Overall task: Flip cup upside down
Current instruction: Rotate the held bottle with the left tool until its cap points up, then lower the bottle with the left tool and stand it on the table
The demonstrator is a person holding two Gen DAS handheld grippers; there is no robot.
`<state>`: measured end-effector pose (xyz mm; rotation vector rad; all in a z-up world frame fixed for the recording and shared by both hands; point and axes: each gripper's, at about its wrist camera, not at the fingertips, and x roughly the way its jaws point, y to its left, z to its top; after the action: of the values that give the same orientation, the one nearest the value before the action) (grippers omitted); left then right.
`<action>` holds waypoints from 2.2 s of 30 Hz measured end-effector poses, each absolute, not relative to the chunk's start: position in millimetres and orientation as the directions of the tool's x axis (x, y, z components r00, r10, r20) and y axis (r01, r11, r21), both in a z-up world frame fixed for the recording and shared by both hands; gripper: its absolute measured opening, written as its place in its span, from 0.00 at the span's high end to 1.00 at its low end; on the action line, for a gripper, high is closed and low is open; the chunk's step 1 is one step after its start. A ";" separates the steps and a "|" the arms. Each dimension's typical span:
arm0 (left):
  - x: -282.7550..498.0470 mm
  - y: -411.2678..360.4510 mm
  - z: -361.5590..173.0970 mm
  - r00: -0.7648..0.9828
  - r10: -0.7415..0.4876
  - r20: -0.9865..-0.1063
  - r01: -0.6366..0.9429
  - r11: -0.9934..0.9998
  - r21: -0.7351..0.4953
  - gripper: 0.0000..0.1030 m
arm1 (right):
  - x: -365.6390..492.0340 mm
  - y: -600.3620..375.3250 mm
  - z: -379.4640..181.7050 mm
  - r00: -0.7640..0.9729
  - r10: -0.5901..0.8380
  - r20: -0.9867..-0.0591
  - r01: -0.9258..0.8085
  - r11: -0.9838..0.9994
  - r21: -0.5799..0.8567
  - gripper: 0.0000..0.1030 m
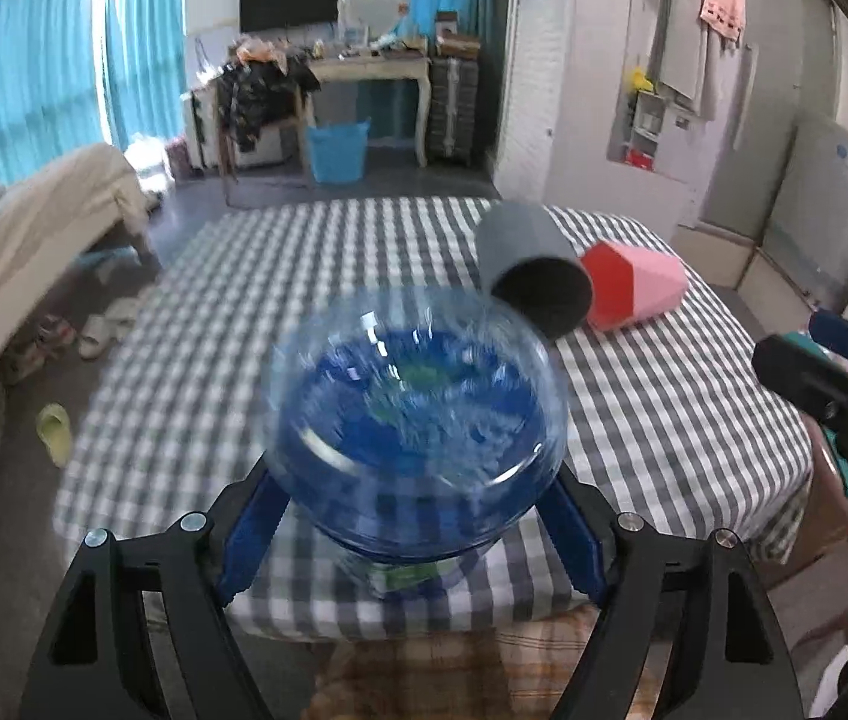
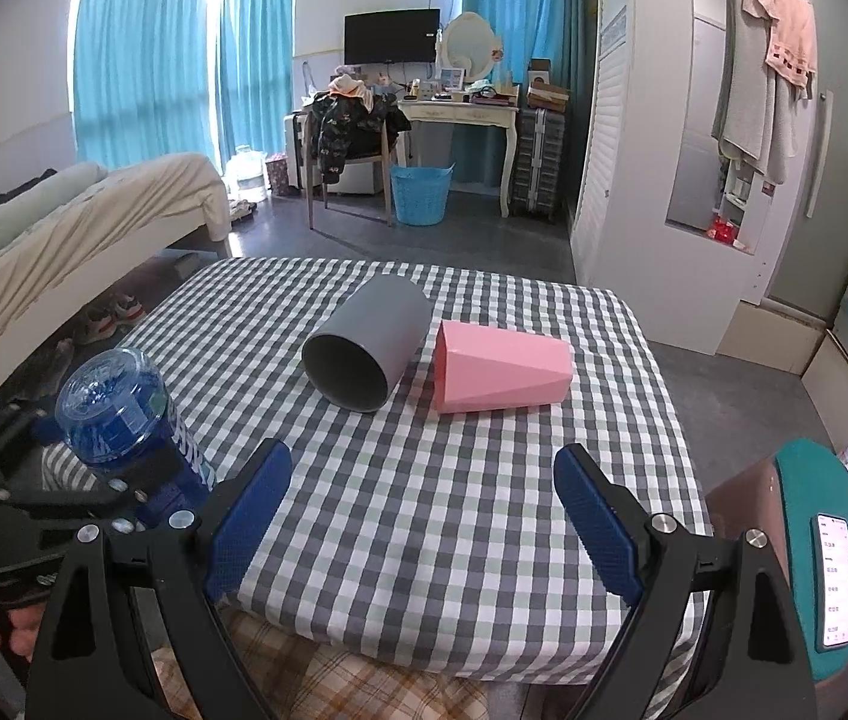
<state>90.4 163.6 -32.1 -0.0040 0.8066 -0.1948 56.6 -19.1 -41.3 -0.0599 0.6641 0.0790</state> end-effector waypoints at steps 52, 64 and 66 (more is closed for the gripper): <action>41.5 216.8 63.6 0.931 -0.146 -0.334 0.115 0.987 -0.109 0.02 | 8.3 -9.6 3.2 0.879 0.050 -0.474 -0.057 0.998 0.001 0.13; 5.9 247.5 31.7 0.932 -0.063 -0.357 0.024 0.993 -0.114 0.00 | -0.5 19.6 -18.0 0.878 0.092 -0.469 -0.090 0.996 0.027 0.10; 2.3 250.6 27.8 0.929 -0.064 -0.364 0.020 0.992 -0.124 0.00 | 0.3 21.2 -22.2 0.874 0.095 -0.476 -0.092 0.995 0.030 0.09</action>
<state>2.3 250.6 27.8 -0.1191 0.3760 -0.0434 0.3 21.2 -22.2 0.0062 0.4976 0.0973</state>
